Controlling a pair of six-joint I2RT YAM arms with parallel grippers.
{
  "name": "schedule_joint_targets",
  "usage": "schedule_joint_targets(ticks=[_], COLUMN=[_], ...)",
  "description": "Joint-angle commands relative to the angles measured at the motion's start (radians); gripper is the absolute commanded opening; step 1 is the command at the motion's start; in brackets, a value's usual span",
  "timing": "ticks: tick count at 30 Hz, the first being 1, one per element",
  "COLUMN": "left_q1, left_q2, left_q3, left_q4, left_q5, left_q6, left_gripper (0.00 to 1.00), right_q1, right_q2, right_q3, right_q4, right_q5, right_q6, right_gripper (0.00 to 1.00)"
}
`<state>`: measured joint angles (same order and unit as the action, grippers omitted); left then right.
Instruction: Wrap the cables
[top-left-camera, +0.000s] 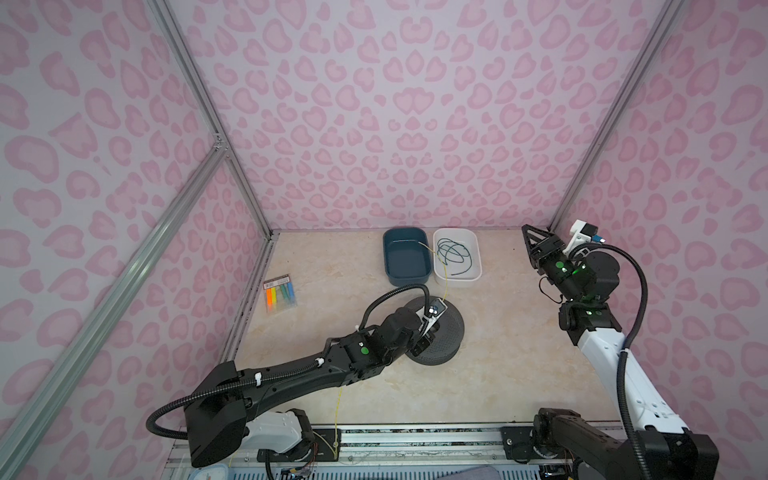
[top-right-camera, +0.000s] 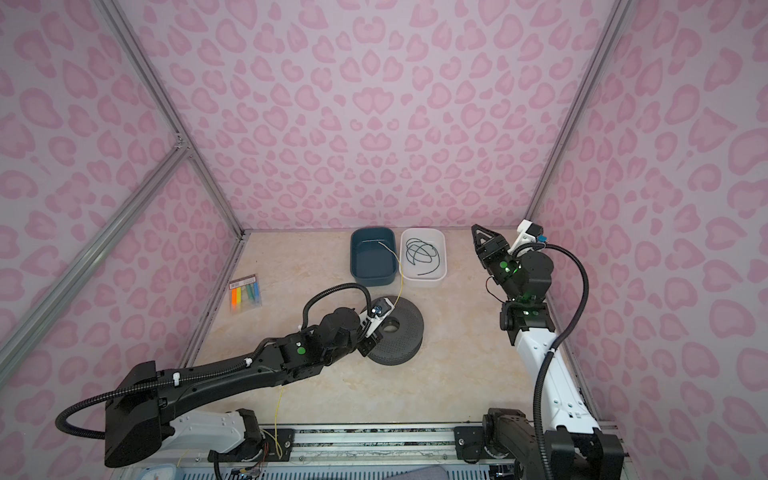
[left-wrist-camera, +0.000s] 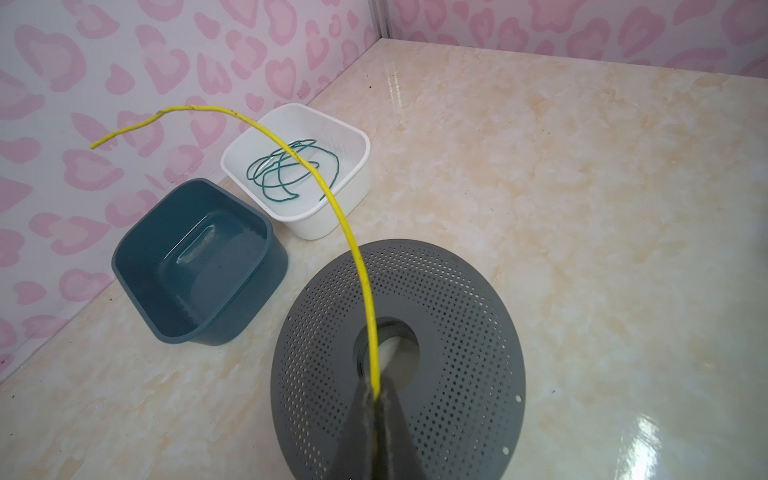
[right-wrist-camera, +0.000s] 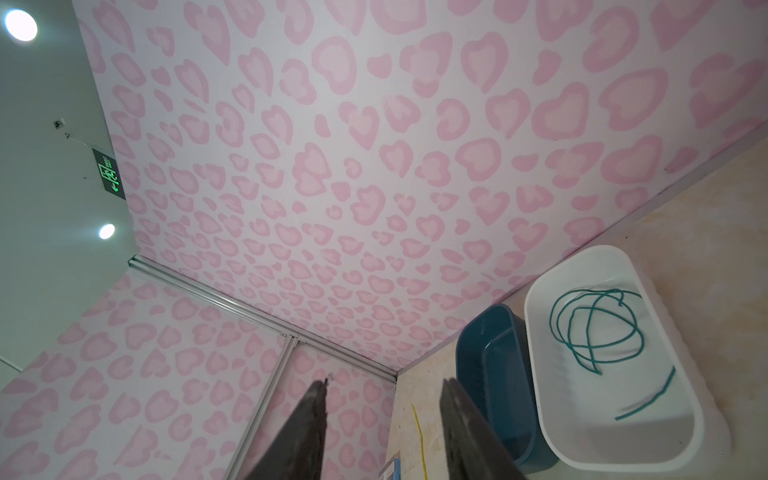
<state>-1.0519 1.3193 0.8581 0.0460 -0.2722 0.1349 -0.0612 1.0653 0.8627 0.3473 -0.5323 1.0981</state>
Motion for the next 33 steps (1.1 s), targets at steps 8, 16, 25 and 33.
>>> schedule_joint_targets(ticks=[8, 16, 25, 33], left_q1=[0.001, 0.001, 0.002, 0.001], left_q2=[0.070, 0.144, 0.235, 0.240], left_q3=[0.104, 0.218, 0.323, 0.331], left_q4=[0.015, 0.036, 0.027, 0.021], left_q5=[-0.012, 0.038, 0.139, 0.152], left_q6=[0.071, 0.100, 0.116, 0.112], left_gripper=[0.03, 0.03, 0.04, 0.12], right_q1=[0.287, 0.417, 0.417, 0.348], right_q2=[-0.094, -0.097, -0.074, -0.077], right_q3=[-0.122, -0.215, -0.215, -0.197], right_q4=[-0.177, -0.157, -0.131, -0.149], right_q5=[0.072, 0.122, 0.099, 0.095], right_q6=[-0.142, -0.066, -0.057, -0.055], right_gripper=[0.52, 0.54, 0.18, 0.00])
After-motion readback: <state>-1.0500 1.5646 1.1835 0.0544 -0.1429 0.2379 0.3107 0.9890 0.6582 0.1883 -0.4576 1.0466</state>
